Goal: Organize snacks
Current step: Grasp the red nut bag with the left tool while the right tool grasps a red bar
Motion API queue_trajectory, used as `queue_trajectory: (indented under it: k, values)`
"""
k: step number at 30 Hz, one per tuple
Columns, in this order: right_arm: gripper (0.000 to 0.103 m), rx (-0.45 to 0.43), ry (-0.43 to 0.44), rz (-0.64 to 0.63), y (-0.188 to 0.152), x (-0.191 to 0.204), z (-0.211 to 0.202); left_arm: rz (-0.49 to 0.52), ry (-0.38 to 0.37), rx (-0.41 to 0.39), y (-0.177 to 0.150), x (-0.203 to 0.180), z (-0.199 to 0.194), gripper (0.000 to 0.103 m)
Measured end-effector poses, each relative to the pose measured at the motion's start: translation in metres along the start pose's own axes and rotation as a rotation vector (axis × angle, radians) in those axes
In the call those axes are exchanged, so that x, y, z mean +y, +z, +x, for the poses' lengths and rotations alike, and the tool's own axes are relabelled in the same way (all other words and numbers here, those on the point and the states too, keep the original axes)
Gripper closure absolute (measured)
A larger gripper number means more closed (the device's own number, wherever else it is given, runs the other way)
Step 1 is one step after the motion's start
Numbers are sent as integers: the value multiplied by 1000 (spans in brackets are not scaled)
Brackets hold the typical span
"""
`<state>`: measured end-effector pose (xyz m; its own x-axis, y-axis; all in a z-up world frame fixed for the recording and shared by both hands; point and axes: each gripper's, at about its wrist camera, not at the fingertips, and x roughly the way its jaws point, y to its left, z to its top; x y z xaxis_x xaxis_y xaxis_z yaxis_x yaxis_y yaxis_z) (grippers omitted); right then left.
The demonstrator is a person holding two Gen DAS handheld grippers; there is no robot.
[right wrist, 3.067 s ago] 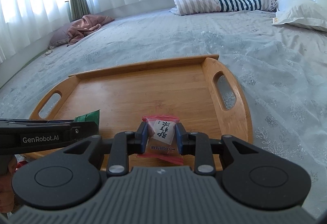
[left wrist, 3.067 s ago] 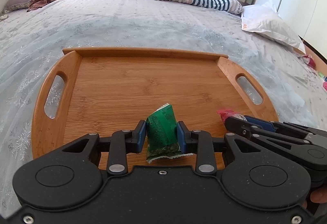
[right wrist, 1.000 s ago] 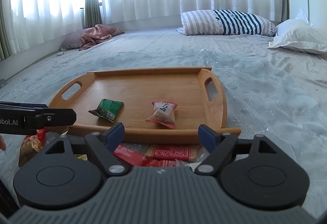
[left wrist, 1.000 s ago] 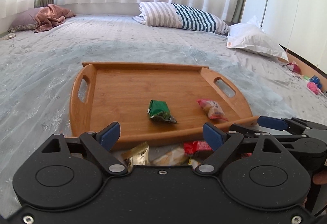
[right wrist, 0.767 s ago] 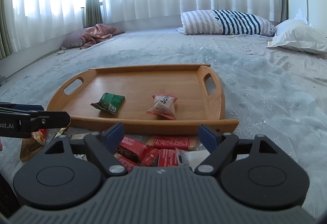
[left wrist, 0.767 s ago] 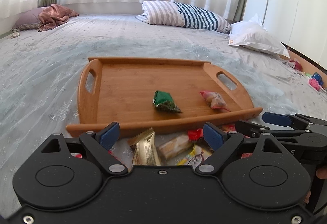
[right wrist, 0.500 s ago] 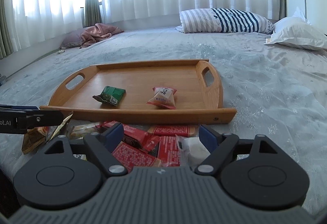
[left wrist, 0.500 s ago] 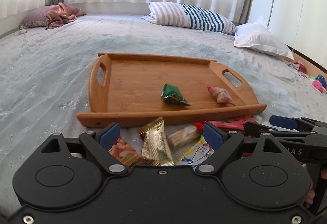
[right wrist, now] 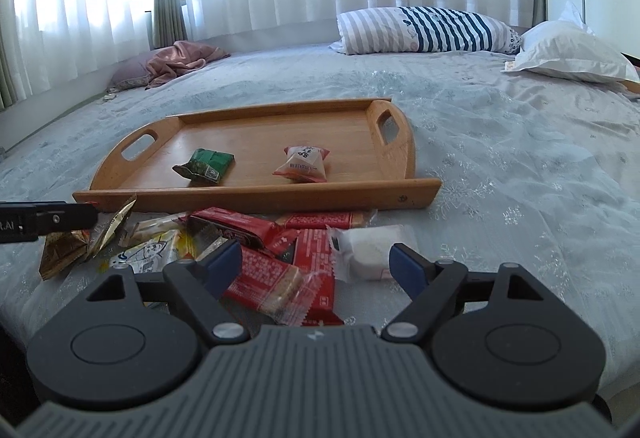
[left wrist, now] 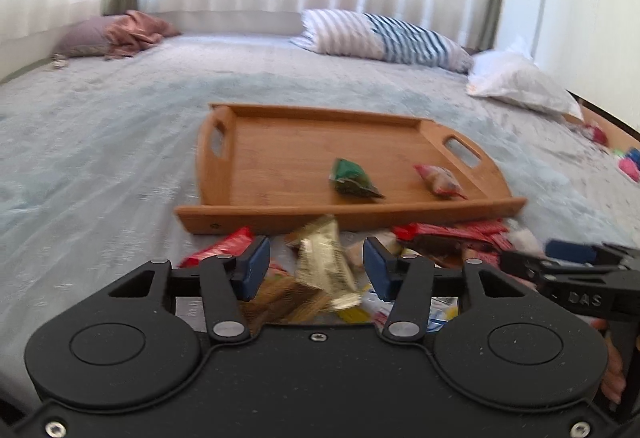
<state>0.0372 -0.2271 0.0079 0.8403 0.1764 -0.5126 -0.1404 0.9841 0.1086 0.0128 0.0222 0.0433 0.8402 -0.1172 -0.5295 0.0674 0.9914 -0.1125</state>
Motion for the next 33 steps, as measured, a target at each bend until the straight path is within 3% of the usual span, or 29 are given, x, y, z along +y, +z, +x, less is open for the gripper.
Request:
queue_trajectory:
  k: [8, 10, 15, 26, 31, 33]
  values:
    - [17, -12, 18, -14, -8, 2, -11, -46, 82, 21, -9, 19, 0, 47]
    - [18, -24, 38, -47, -9, 8, -14, -68, 88, 26, -11, 22, 2, 34]
    - [18, -44, 21, -173, -10, 28, -13, -92, 100, 35, -14, 24, 9, 26]
    - [18, -37, 55, -131, -8, 34, -1, -154, 93, 74, -17, 28, 29, 27]
    - [24, -25, 63, -152, -9, 38, -1, -155, 86, 74, -17, 28, 31, 32]
    - [32, -24, 66, -161, -10, 40, -2, -147, 84, 72, -16, 28, 31, 35]
